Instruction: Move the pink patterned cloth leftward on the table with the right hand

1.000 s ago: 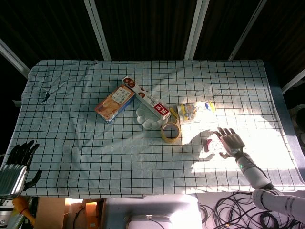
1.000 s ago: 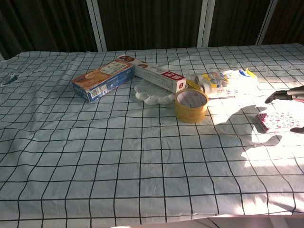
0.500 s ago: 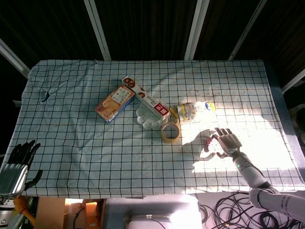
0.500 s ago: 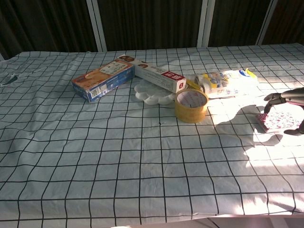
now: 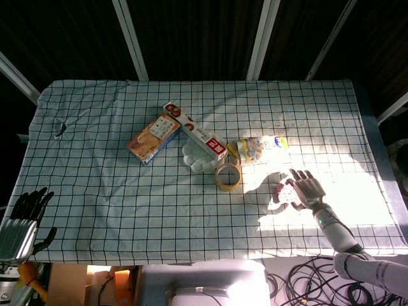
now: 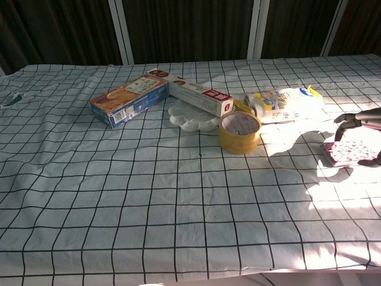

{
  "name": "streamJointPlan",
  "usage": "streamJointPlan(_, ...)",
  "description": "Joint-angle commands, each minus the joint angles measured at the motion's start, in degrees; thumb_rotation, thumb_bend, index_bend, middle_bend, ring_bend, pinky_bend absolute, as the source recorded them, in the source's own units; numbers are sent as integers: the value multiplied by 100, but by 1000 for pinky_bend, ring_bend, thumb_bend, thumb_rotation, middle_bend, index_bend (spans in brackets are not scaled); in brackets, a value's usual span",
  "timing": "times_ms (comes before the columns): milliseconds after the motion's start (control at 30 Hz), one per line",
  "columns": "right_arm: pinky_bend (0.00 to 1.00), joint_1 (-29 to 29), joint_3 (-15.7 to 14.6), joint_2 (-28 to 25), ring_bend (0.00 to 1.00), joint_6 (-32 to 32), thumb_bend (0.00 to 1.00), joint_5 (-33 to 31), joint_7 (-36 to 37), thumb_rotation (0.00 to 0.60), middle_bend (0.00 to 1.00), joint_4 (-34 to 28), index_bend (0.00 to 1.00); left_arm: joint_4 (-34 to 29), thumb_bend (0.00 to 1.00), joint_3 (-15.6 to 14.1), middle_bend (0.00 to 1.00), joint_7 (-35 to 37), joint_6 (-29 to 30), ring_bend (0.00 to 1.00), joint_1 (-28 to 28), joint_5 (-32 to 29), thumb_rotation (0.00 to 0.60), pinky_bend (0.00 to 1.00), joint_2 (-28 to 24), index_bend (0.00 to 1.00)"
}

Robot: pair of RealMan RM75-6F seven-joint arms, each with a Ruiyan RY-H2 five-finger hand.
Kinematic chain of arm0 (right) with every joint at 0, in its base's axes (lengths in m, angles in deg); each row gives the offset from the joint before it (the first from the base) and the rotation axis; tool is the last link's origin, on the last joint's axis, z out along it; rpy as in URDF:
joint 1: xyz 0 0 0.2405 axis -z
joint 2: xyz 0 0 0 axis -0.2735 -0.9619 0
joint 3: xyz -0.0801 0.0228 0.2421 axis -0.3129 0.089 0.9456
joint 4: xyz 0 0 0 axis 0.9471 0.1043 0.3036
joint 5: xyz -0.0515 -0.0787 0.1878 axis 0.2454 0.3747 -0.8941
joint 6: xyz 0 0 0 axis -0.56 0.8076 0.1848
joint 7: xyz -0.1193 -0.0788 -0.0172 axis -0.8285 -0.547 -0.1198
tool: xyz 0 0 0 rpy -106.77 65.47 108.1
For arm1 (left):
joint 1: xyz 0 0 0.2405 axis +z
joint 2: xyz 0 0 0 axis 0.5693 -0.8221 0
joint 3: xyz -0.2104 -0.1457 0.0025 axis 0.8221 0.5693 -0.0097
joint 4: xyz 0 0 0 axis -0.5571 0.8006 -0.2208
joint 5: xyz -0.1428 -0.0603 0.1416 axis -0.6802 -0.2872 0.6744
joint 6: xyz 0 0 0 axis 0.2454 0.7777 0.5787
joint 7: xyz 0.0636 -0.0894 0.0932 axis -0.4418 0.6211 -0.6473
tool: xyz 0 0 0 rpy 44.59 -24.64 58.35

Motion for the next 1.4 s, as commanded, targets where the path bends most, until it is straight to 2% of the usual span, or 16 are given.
streamJointPlan(33,0,-14,1,10,0,-16,271,-31,-40,600,0,-8,299,0,361,-2,0,4,0,0,-1,4,600,12,-2,0)
streamJointPlan(500,0,0,11,13,0,-252,271,-111,-179,600,0,-119,426,8,361,-2,0,1,1,0,3,-2,600,12,7,0)
streamJointPlan(867,0,174,-136,-399,0,-914,271,764,-417,600,0,-1272,439,-2,359,0,0,2,8,0,5,3,600,12,3,0)
streamJointPlan(1133,0,202,-463,-131,0,-1041,271,1241,-1089,600,0,-1710,427,-8,362,-3,0,2,-5,0,-8,18,600,12,1,0)
streamJointPlan(1267,0,171,-508,109,0,-1012,271,1170,-1390,600,0,-1648,374,4,361,-7,0,34,26,0,2,40,600,13,-5,0)
streamJointPlan(1333,0,163,-517,197,0,-1006,271,1098,-1505,600,0,-1620,305,12,361,-8,0,55,43,0,10,43,600,13,-11,0)
streamJointPlan(1400,0,157,-525,221,0,-994,271,1077,-1546,600,0,-1634,189,21,361,-8,0,76,58,0,17,49,600,13,-15,0)
